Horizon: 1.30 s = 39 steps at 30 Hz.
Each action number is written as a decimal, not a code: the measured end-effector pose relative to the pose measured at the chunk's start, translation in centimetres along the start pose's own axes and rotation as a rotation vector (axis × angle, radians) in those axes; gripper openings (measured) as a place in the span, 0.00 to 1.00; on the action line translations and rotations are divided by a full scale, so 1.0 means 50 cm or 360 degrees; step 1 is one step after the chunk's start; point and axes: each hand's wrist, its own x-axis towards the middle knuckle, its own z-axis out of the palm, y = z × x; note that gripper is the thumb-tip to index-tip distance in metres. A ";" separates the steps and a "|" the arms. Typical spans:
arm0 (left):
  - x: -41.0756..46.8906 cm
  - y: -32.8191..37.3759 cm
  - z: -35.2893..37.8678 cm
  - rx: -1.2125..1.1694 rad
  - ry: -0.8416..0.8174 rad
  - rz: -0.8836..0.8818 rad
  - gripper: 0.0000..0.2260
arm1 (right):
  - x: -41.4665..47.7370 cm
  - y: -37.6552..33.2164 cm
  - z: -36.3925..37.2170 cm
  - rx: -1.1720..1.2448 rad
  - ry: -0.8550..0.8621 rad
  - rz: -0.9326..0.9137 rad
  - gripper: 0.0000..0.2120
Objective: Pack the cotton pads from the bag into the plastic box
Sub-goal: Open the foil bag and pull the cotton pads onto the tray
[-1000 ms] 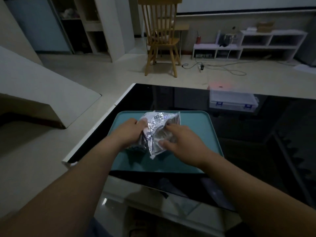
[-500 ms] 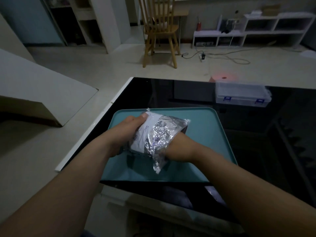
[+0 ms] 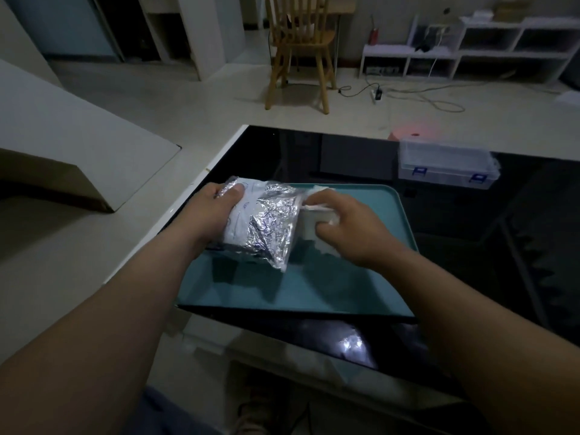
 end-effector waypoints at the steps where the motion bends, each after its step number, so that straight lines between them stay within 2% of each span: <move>1: -0.003 0.002 -0.004 0.0031 0.0019 0.0005 0.18 | -0.001 0.011 -0.009 -0.0079 -0.0008 0.0049 0.21; 5: -0.016 0.020 -0.008 0.0126 0.0116 0.0076 0.11 | -0.022 0.037 -0.022 -0.0494 -0.0165 0.0191 0.21; 8: -0.023 0.031 -0.001 0.0121 0.0146 0.0112 0.10 | -0.034 0.031 -0.028 -0.0642 -0.0253 0.0186 0.30; 11: -0.022 0.030 -0.003 0.0103 0.0147 0.0098 0.11 | -0.032 0.020 -0.040 -0.0619 -0.0197 0.0304 0.35; 13: -0.024 0.030 -0.004 0.0108 0.0161 0.0088 0.15 | -0.032 0.022 -0.038 -0.0578 -0.0173 0.0370 0.32; 17: -0.026 0.032 -0.003 0.0124 0.0162 0.0103 0.14 | -0.033 0.044 -0.016 -0.0700 -0.0106 0.0332 0.25; 20: -0.026 0.032 -0.004 0.0118 0.0157 0.0089 0.15 | -0.027 0.051 -0.013 -0.0692 -0.0139 0.0390 0.26; 24: -0.018 0.032 -0.013 0.0145 0.0153 0.0002 0.21 | -0.023 0.033 -0.021 -0.0688 0.0162 0.0213 0.32; 26: -0.014 0.031 -0.016 0.0089 0.0133 -0.0071 0.22 | -0.023 0.014 -0.016 -0.0731 0.0273 0.0079 0.29; 28: -0.016 0.036 -0.013 0.0044 0.0109 -0.0094 0.20 | -0.024 -0.001 -0.002 -0.0778 0.0314 -0.0095 0.21; 31: -0.029 0.049 -0.003 -0.0022 0.0067 -0.0027 0.19 | -0.025 -0.031 0.024 -0.0548 0.0137 -0.0252 0.16; 34: -0.042 0.065 0.011 0.0009 0.0081 0.0019 0.19 | -0.012 -0.067 0.039 -0.0030 -0.0027 -0.0212 0.18; 37: -0.046 0.071 0.026 0.0026 0.0108 0.0010 0.21 | -0.005 -0.083 0.053 0.0214 -0.0199 -0.0225 0.23; 39: -0.050 0.076 0.036 0.0031 0.0110 0.0035 0.22 | -0.006 -0.082 0.060 0.0256 -0.0285 -0.0173 0.20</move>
